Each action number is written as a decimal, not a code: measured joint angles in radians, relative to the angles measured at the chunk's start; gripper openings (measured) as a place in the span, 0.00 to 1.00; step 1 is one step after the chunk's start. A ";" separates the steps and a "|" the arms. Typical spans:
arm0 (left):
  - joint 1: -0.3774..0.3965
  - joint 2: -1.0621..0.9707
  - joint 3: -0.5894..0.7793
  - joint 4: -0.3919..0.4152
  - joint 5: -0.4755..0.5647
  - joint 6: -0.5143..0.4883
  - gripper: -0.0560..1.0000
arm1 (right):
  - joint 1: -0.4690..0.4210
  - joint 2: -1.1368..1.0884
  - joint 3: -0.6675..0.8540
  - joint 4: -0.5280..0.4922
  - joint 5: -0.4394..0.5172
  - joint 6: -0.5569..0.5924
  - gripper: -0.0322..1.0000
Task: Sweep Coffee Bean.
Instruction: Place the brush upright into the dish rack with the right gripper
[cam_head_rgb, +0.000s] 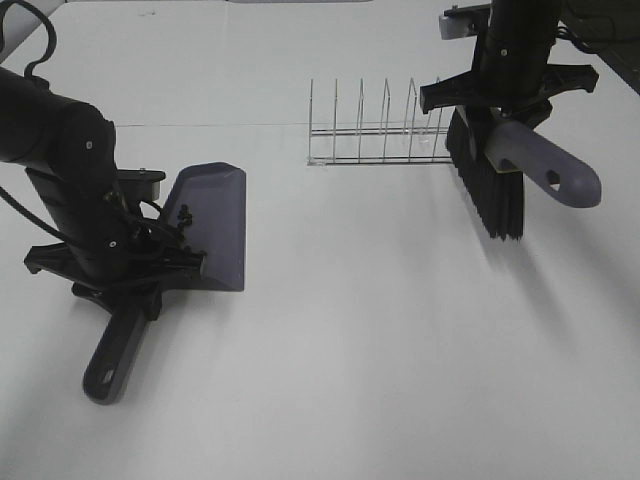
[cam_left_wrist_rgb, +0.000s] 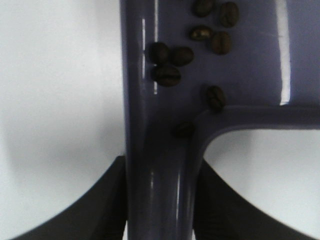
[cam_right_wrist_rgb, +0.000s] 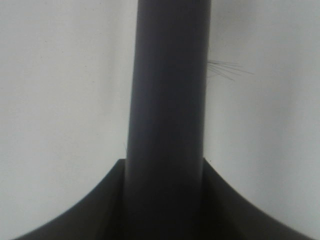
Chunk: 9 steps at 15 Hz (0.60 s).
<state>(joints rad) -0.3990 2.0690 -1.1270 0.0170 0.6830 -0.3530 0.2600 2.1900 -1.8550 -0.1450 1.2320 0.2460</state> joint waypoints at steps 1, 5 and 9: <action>0.000 0.000 0.000 0.000 0.000 0.000 0.38 | -0.004 0.017 0.000 -0.002 -0.001 0.000 0.33; 0.000 0.000 0.000 0.000 0.001 0.001 0.38 | -0.026 0.039 0.000 -0.006 -0.040 0.000 0.33; 0.000 0.000 0.000 0.000 0.002 0.001 0.38 | -0.027 0.066 -0.002 0.030 -0.093 0.000 0.33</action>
<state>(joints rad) -0.3990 2.0690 -1.1270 0.0170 0.6850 -0.3520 0.2330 2.2560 -1.8570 -0.1150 1.1390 0.2460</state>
